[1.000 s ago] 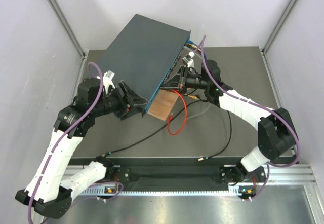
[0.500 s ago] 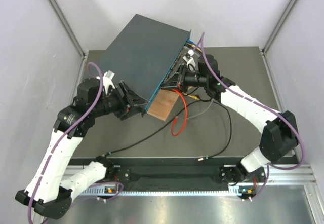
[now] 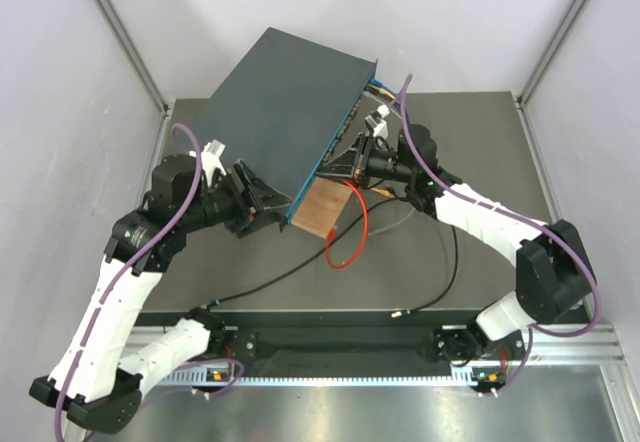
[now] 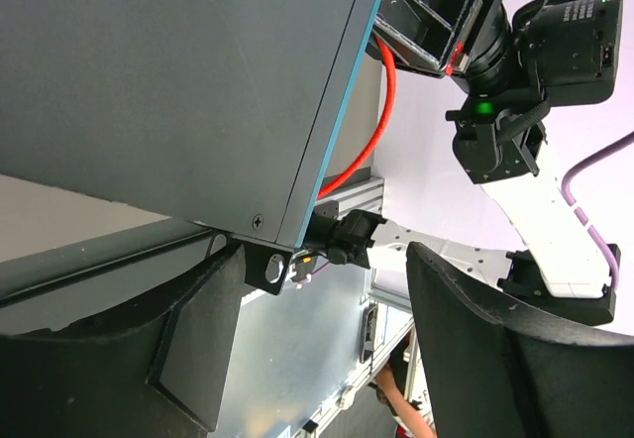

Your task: Pull the plug from the switch port

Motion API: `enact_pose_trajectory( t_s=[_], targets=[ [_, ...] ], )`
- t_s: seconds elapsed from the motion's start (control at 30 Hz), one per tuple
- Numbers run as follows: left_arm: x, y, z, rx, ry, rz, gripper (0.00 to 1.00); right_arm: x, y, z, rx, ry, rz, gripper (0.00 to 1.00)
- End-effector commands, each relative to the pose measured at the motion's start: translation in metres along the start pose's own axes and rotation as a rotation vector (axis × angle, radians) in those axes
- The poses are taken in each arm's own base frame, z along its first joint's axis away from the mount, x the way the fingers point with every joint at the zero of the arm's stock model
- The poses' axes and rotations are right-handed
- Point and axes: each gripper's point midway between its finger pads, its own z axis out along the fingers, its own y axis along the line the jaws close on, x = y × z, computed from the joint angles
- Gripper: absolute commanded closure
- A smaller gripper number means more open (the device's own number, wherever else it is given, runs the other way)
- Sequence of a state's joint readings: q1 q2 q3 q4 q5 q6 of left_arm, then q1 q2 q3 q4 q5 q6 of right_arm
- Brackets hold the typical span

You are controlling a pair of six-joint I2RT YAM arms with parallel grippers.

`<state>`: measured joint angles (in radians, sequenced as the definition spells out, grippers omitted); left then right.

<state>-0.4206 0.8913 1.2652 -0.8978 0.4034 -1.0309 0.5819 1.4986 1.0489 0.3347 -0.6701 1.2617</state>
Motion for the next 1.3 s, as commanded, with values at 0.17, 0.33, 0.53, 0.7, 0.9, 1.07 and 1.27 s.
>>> enact_pose_trajectory(
  t_s=[0.17, 0.33, 0.53, 0.7, 0.9, 1.07, 1.27],
  targets=[
    [-0.003, -0.014, -0.011, 0.063, -0.043, 0.021, 0.29, -0.013, 0.122, -0.028, -0.421, -0.137, -0.371, 1.00],
    [-0.003, -0.015, -0.011, 0.074, -0.045, 0.011, 0.29, -0.013, 0.130, -0.033, -0.533, -0.131, -0.262, 1.00],
    [-0.003, -0.014, -0.013, 0.073, -0.055, 0.013, 0.29, -0.002, 0.131, -0.051, -0.686, -0.103, -0.196, 1.00],
    [-0.001, -0.010, -0.013, 0.068, -0.055, 0.009, 0.29, 0.007, 0.116, -0.057, -0.718, -0.081, -0.200, 1.00],
    [-0.001, -0.011, -0.013, 0.078, -0.060, 0.005, 0.29, 0.019, 0.099, -0.062, -0.698, -0.045, -0.212, 1.00],
    [-0.002, -0.011, -0.011, 0.079, -0.056, 0.002, 0.29, 0.025, 0.078, -0.061, -0.624, -0.021, -0.193, 1.00],
    [-0.004, -0.013, -0.016, 0.071, -0.069, 0.025, 0.29, 0.032, 0.002, -0.088, -0.064, -0.062, -0.249, 1.00]
  ],
)
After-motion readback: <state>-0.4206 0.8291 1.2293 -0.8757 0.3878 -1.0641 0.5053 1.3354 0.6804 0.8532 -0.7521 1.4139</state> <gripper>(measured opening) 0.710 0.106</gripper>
